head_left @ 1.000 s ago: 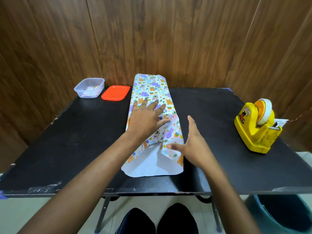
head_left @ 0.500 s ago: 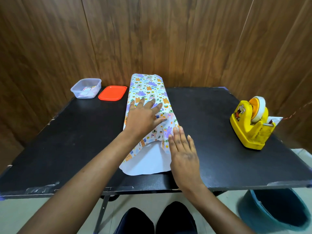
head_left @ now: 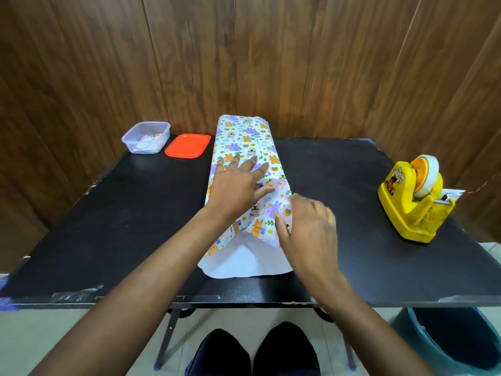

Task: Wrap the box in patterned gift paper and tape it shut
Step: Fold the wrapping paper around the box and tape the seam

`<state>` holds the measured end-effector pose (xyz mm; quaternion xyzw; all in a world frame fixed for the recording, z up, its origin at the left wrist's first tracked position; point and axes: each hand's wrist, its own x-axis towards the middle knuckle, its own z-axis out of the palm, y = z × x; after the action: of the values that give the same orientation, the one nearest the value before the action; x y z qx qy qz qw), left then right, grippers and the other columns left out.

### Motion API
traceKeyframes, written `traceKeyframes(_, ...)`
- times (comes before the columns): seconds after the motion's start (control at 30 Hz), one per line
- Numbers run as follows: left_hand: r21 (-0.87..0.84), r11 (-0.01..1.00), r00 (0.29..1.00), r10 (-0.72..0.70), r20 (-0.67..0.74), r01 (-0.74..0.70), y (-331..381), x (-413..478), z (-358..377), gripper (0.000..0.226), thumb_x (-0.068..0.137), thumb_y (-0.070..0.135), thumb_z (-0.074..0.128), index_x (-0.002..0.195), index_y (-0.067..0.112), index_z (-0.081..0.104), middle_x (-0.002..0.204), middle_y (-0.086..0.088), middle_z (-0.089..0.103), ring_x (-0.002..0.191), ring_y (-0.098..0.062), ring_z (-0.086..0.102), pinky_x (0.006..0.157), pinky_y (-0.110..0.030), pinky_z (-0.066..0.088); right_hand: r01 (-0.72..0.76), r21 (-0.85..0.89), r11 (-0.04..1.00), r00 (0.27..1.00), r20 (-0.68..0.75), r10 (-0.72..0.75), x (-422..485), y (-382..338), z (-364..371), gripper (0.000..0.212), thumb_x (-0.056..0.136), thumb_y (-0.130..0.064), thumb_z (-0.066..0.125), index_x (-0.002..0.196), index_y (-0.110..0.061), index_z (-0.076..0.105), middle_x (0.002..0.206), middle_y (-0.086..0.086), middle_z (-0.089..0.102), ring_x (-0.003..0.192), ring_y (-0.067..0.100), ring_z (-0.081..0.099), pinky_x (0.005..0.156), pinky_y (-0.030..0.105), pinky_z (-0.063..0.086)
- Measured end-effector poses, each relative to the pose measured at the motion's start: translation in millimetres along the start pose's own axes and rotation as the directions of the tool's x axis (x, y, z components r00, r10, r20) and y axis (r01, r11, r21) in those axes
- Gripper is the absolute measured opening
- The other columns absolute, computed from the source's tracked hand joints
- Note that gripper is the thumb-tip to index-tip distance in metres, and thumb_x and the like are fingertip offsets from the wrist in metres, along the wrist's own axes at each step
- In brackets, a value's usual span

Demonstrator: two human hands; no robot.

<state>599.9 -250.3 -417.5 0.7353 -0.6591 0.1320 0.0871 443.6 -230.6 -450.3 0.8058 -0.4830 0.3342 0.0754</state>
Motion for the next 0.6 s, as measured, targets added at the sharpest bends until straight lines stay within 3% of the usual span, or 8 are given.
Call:
traceKeyframes(0.07, 0.003, 1.000, 1.000, 0.000, 0.006, 0.000, -1, 0, 0, 0.061, 0.092, 0.058, 0.036, 0.146, 0.031, 0.027, 0.155, 0.000, 0.023, 0.143, -0.028, 0.017, 0.114, -0.050, 0.012, -0.246, 0.103, 0.964, 0.926, 0.317, 0.203, 21, 0, 3, 0.042, 0.091, -0.034, 0.056, 0.122, -0.008, 0.049, 0.122, 0.007, 0.057, 0.114, 0.027, 0.051, 0.094, 0.035, 0.036)
traceKeyframes(0.13, 0.005, 1.000, 1.000, 0.002, 0.008, -0.002, 0, -1, 0, 0.062, 0.092, 0.059, 0.035, 0.146, 0.031, 0.027, 0.155, 0.000, 0.023, 0.143, -0.028, 0.017, 0.114, -0.051, 0.012, -0.463, 0.204, 0.863, 0.794, 0.527, 0.301, 35, 5, 16, 0.046, 0.087, -0.039, 0.062, 0.116, -0.007, 0.048, 0.118, 0.010, 0.058, 0.108, 0.029, 0.055, 0.087, 0.037, 0.044)
traceKeyframes(0.23, 0.010, 1.000, 1.000, 0.005, 0.011, -0.005, 0, 0, 0, 0.062, 0.091, 0.059, 0.035, 0.146, 0.032, 0.027, 0.156, 0.000, 0.022, 0.143, -0.028, 0.017, 0.114, -0.051, 0.011, -0.544, 0.338, 0.768, 0.775, 0.553, 0.306, 50, 12, 28, 0.031, 0.084, -0.032, 0.067, 0.100, -0.006, 0.060, 0.098, 0.009, 0.067, 0.085, 0.026, 0.063, 0.067, 0.033, 0.050)
traceKeyframes(0.37, 0.017, 1.000, 1.000, 0.010, 0.006, -0.010, -1, 0, 0, 0.062, 0.091, 0.060, 0.035, 0.146, 0.031, 0.027, 0.155, 0.000, 0.024, 0.143, -0.029, 0.018, 0.114, -0.051, 0.013, -0.505, 0.291, 0.812, 0.781, 0.553, 0.288, 56, 18, 29, 0.018, 0.082, -0.015, 0.064, 0.091, 0.000, 0.065, 0.082, 0.009, 0.064, 0.076, 0.028, 0.062, 0.061, 0.031, 0.046)
traceKeyframes(0.6, 0.009, 1.000, 1.000, 0.008, 0.018, -0.008, -3, 0, 0, 0.062, 0.091, 0.059, 0.034, 0.146, 0.031, 0.027, 0.155, 0.000, 0.023, 0.143, -0.028, 0.018, 0.115, -0.051, 0.013, -0.490, 0.273, 0.828, 0.792, 0.536, 0.292, 66, 12, 32, 0.022, 0.079, -0.024, 0.072, 0.093, -0.008, 0.066, 0.089, 0.009, 0.068, 0.082, 0.029, 0.065, 0.070, 0.036, 0.053)
